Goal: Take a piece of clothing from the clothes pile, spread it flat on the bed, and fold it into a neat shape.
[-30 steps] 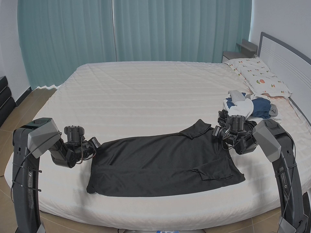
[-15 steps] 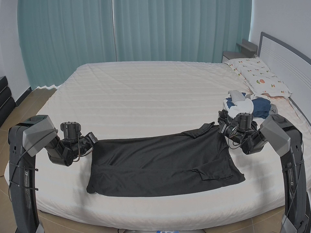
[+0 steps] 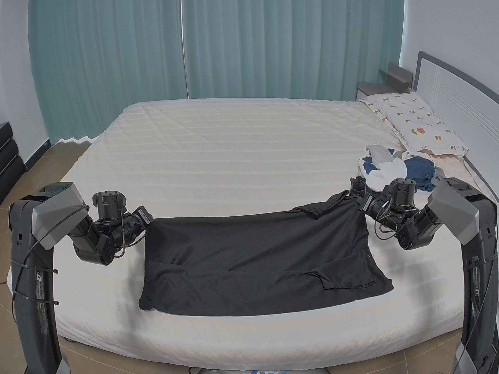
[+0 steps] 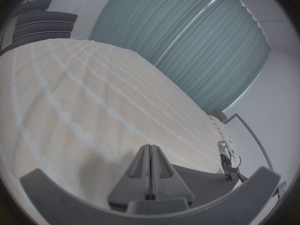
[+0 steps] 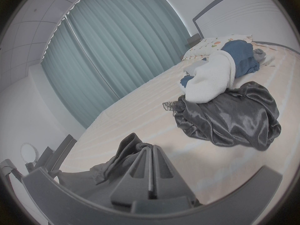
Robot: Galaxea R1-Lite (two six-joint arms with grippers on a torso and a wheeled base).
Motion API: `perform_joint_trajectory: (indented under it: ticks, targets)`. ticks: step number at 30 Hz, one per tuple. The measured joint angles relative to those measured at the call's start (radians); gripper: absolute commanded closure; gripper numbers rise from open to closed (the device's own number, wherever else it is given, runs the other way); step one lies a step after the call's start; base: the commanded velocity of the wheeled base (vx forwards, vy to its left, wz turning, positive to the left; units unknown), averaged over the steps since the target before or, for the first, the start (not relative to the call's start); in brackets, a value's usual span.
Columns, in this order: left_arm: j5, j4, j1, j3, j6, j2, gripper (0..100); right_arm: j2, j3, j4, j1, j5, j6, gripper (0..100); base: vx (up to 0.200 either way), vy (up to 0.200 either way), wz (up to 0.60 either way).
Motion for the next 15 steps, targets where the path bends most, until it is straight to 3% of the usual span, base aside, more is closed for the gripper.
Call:
perform_joint_trajectory:
  ticks: [5,12,15]
  targets:
    - [0.005,0.039,0.006,-0.001,0.002,-0.004,100,-0.025,0.060,-0.021,0.002,0.050,0.000,100,0.000,0.000,0.00]
    - [0.030,0.062,0.011,-0.024,-0.019,-0.008,100,-0.061,0.054,-0.021,-0.014,0.051,0.125,100,0.000,0.000,0.00]
    - [0.053,0.062,0.009,-0.040,-0.039,-0.008,100,-0.062,0.052,-0.017,-0.016,0.047,0.133,100,0.000,0.000,0.00]
